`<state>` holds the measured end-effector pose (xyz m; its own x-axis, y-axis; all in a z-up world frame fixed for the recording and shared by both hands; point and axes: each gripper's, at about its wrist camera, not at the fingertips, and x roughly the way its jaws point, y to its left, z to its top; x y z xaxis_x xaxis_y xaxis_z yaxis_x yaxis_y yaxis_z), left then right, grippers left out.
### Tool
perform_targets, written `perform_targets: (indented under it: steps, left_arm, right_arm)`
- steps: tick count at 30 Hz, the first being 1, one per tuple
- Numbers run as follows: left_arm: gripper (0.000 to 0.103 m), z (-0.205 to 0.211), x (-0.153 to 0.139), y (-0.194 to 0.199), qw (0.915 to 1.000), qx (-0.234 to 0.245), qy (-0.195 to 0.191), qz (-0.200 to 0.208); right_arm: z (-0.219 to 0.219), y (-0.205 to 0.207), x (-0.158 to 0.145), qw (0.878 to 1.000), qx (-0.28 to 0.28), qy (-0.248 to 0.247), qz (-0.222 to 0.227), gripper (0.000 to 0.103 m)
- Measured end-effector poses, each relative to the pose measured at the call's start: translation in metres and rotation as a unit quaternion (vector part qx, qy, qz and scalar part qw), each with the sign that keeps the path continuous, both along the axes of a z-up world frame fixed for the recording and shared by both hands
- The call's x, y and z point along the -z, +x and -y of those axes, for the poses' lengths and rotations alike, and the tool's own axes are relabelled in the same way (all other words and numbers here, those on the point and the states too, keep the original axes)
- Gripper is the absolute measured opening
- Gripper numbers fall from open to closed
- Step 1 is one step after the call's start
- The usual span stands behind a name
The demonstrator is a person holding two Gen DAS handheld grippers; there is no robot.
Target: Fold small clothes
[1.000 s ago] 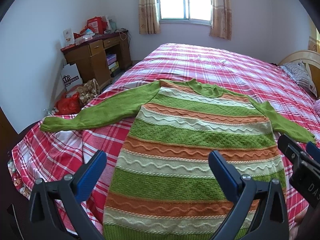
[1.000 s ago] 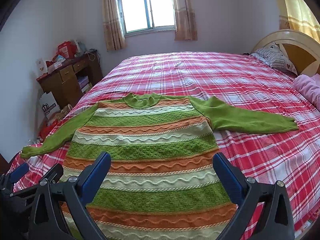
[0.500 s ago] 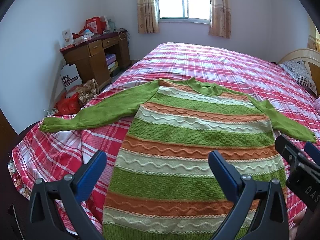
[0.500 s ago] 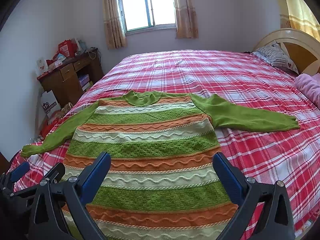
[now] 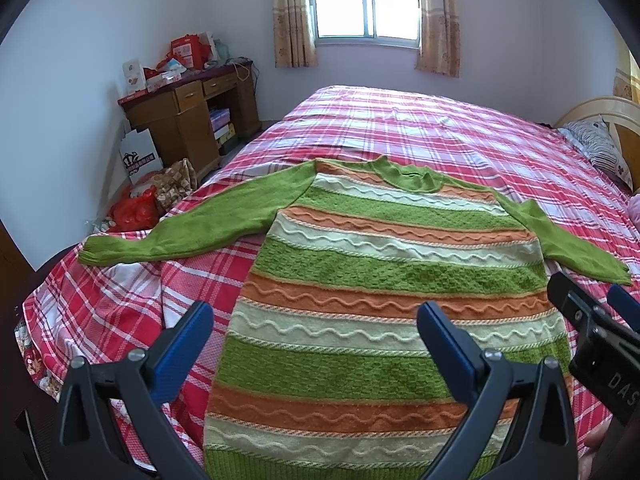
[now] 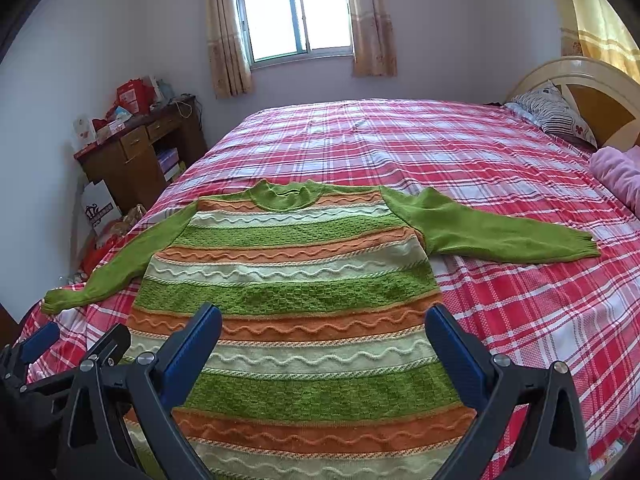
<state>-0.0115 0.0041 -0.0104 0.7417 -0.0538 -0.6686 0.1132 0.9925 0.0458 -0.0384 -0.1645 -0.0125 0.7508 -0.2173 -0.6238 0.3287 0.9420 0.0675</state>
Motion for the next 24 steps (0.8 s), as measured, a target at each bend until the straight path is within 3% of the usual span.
perform_targets:
  steps: [16,24]
  left_arm:
    - [0.103,0.006,0.0,0.002,1.0,0.004,0.001,-0.004]
    - [0.103,0.008,0.014,0.013,0.9999,0.007,0.002,-0.014]
  right_arm:
    - [0.006,0.002,0.005,1.0,0.003,0.007,-0.006,0.102]
    - [0.027,0.01,0.013,1.0,0.01,0.008,-0.011,0.102]
